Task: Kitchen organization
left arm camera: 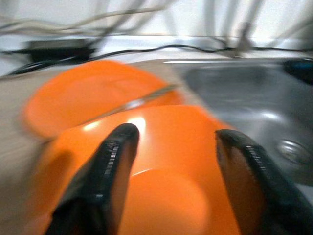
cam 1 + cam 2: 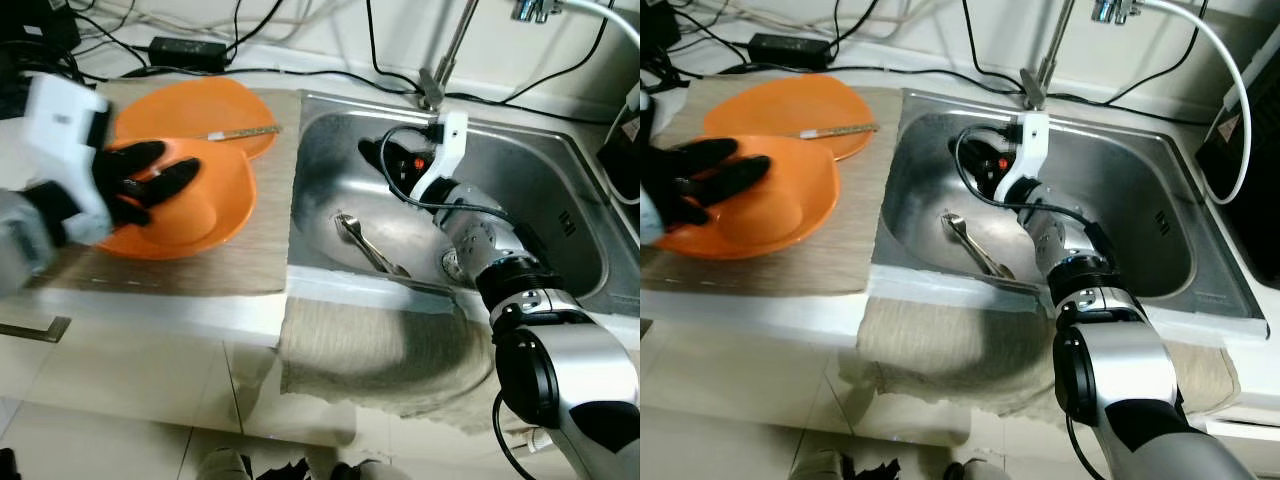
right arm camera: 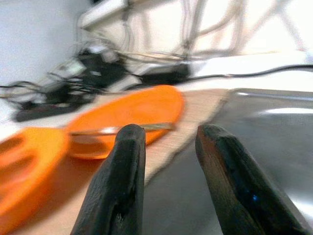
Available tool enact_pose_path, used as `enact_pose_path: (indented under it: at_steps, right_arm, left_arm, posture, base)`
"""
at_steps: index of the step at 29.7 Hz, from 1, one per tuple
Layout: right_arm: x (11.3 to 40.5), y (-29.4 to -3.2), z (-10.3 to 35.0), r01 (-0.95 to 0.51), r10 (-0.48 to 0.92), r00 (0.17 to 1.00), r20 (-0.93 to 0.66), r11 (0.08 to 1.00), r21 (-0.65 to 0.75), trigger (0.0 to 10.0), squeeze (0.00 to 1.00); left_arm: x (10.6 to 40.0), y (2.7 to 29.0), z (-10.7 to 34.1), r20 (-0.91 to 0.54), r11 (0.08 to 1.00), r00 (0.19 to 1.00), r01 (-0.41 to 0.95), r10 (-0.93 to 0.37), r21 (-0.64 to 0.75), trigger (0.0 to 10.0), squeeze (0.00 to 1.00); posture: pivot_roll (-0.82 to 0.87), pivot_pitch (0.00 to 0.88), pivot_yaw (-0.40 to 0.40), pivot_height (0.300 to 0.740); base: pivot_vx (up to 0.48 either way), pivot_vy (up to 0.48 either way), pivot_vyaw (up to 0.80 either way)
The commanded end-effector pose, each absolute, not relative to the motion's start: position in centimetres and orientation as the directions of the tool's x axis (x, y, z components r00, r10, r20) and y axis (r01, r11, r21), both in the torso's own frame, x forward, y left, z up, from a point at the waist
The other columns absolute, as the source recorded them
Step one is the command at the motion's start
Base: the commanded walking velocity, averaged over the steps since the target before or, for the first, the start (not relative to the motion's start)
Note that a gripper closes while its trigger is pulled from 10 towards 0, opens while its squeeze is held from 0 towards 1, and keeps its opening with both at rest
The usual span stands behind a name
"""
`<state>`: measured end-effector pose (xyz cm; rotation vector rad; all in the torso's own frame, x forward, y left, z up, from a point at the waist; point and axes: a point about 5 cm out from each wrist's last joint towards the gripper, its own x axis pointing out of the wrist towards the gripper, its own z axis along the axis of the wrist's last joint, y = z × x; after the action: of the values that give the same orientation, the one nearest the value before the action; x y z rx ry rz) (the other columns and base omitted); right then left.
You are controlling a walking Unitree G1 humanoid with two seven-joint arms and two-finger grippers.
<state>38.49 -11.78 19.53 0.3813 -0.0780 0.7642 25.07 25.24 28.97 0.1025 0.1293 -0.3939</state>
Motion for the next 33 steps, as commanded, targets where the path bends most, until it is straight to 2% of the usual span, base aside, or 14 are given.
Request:
enact_pose_path:
  at_steps: [1,3,7,10,11,12,13,14,23,33]
  right_arm:
    - [37.9,-12.0,20.4,-0.725,0.688,0.686,0.237,0.618,0.304,10.0,0.00]
    - [36.7,-11.9,20.9,-0.770,0.732,0.636,0.245,0.581,0.263,10.0,0.00]
    - [35.7,-11.8,21.2,-0.801,0.766,0.597,0.237,0.551,0.234,10.0,0.00]
    - [33.1,-11.6,21.4,-0.873,0.856,0.476,0.201,0.433,0.223,10.0,0.00]
    - [32.2,-11.5,21.5,-0.894,0.883,0.431,0.185,0.389,0.223,10.0,0.00]
    - [31.7,-11.4,21.4,-0.905,0.898,0.403,0.174,0.363,0.223,10.0,0.00]
    - [31.4,-11.4,21.4,-0.909,0.905,0.391,0.167,0.351,0.224,10.0,0.00]
    - [31.2,-11.4,21.3,-0.910,0.908,0.386,0.161,0.346,0.227,10.0,0.00]
    - [29.5,-10.9,21.2,-0.918,0.930,0.349,0.115,0.314,0.241,10.0,0.00]
    - [28.9,-11.0,20.5,-0.922,0.943,0.327,0.065,0.303,0.241,10.0,0.00]
  left_arm:
    - [25.0,26.1,29.0,-0.140,0.926,0.922,0.372,-0.360,0.067,10.0,1.00]
    - [25.0,27.2,29.1,-0.128,0.942,0.936,0.334,-0.327,0.039,10.0,1.00]
    - [25.0,27.9,28.9,-0.126,0.953,0.946,0.303,-0.298,0.019,10.0,1.00]
    - [25.3,29.3,27.8,-0.177,0.976,0.961,0.215,-0.213,-0.007,10.0,1.00]
    - [25.5,29.8,27.4,-0.186,0.983,0.965,0.181,-0.183,-0.027,10.0,0.90]
    - [25.7,30.1,27.1,-0.183,0.984,0.968,0.163,-0.173,-0.068,10.0,0.29]
    - [25.8,30.2,26.9,-0.179,0.983,0.969,0.155,-0.170,-0.098,10.0,0.29]
    - [26.0,30.2,26.7,-0.172,0.978,0.968,0.160,-0.182,-0.135,10.0,0.00]
    - [27.2,29.3,24.3,-0.199,0.950,0.953,0.172,-0.228,-0.262,10.0,0.00]
    - [27.9,27.8,23.5,-0.191,0.920,0.936,0.227,-0.297,-0.319,10.0,0.00]
  posture:
    - [0.09,0.012,-0.139,0.740]
    - [0.09,0.008,-0.136,0.740]
    - [0.08,0.007,-0.134,0.740]
    - [0.07,0.000,-0.132,0.740]
    - [0.07,0.000,-0.132,0.740]
    - [0.07,0.000,-0.132,0.740]
    - [0.07,0.000,-0.132,0.740]
    - [0.07,0.000,-0.132,0.740]
    - [0.06,0.000,-0.128,0.740]
    - [0.05,0.000,-0.125,0.740]
  base:
    - [0.000,0.000,0.00]
    - [0.000,0.000,0.00]
    - [0.000,0.000,0.00]
    - [0.000,0.000,0.00]
    - [0.000,0.000,0.00]
    - [0.000,0.000,0.00]
    - [0.000,0.000,0.00]
    - [0.000,0.000,0.00]
    - [0.000,0.000,0.00]
    - [0.000,0.000,0.00]
